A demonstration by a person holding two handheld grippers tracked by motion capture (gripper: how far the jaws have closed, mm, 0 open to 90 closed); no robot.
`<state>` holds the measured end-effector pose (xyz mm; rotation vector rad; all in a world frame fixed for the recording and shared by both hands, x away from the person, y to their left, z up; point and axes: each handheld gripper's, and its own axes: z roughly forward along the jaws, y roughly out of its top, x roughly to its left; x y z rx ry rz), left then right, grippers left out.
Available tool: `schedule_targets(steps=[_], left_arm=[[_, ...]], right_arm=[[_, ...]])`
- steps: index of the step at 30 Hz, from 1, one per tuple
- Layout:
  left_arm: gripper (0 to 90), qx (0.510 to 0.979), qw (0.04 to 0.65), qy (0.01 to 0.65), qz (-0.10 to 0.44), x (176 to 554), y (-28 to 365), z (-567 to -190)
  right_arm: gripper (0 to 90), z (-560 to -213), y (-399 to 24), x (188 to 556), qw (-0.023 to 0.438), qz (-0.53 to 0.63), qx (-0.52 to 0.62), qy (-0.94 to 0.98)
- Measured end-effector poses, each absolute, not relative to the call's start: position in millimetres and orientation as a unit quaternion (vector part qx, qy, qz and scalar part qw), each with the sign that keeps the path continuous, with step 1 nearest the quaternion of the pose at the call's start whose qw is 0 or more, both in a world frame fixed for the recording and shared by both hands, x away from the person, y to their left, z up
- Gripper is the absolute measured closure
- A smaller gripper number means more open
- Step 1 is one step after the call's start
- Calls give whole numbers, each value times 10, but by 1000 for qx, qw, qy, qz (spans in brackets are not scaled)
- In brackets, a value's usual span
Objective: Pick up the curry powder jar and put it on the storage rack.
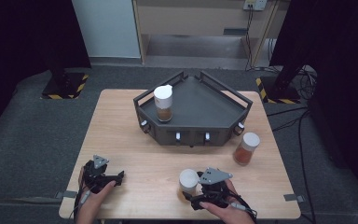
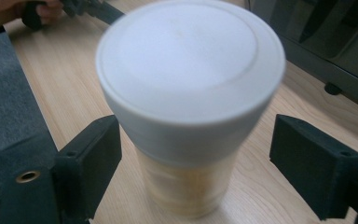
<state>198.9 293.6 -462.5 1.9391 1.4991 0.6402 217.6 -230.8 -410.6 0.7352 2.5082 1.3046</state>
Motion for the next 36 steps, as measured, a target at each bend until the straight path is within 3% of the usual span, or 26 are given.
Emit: schedule_targets(steps=[14, 36], left_arm=[[0, 730, 299, 565, 241, 1989, 2936, -4624], [0, 731, 299, 564, 241, 1991, 2937, -4624]], right_arm=[[335, -4127, -2214, 2135, 121, 463, 253, 841], [337, -3890, -2315, 2167, 128, 461, 256, 840]])
